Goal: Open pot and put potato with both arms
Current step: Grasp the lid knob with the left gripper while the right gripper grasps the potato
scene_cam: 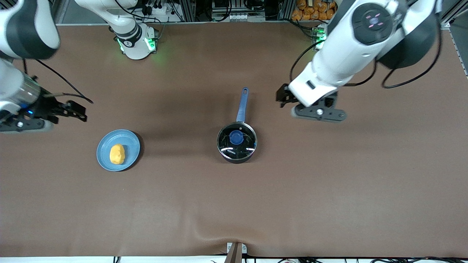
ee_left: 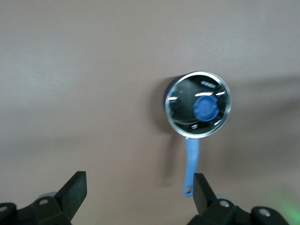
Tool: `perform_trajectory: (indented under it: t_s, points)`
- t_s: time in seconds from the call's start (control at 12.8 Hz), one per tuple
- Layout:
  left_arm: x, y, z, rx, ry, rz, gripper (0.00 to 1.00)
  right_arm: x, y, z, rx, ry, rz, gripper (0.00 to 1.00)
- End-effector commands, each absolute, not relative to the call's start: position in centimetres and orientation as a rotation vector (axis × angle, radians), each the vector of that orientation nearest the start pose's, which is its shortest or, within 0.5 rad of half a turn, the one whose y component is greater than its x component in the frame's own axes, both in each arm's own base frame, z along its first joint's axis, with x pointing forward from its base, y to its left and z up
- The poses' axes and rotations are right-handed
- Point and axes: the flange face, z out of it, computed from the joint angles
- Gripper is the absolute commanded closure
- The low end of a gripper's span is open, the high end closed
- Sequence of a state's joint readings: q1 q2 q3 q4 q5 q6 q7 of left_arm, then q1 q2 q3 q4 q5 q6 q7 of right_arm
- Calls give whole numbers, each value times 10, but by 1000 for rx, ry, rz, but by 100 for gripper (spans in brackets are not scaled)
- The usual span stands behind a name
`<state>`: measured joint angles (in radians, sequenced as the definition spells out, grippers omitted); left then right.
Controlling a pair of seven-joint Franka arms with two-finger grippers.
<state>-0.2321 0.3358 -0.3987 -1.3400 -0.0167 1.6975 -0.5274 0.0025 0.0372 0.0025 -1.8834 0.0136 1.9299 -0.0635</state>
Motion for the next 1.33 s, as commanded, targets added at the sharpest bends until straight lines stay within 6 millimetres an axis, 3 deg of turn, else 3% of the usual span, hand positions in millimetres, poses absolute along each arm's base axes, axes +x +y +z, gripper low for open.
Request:
perform_trajectory:
  t_s: [0.0,0.23,0.47,0.78,1.02,1.25]
  points:
    - [557,-400,530,-3335,42,50,0,568,5,421,-3135,-131,-31,0]
    - [562,-430,489,-3358,-35,53,0,577,-10,356,-3137,-96,2,0]
    - [570,-453,447,-3370,-219,29,0,585,-13,300,-3134,-86,36,0]
    - [560,-488,382,-3263,-343,-45,0,586,-23,245,-3130,-66,93,0]
    - [558,-497,354,-3229,-329,-75,0,588,-22,220,-3123,-93,80,0]
    - [561,-500,344,-3243,-348,-97,0,587,-18,205,-3119,-97,96,0]
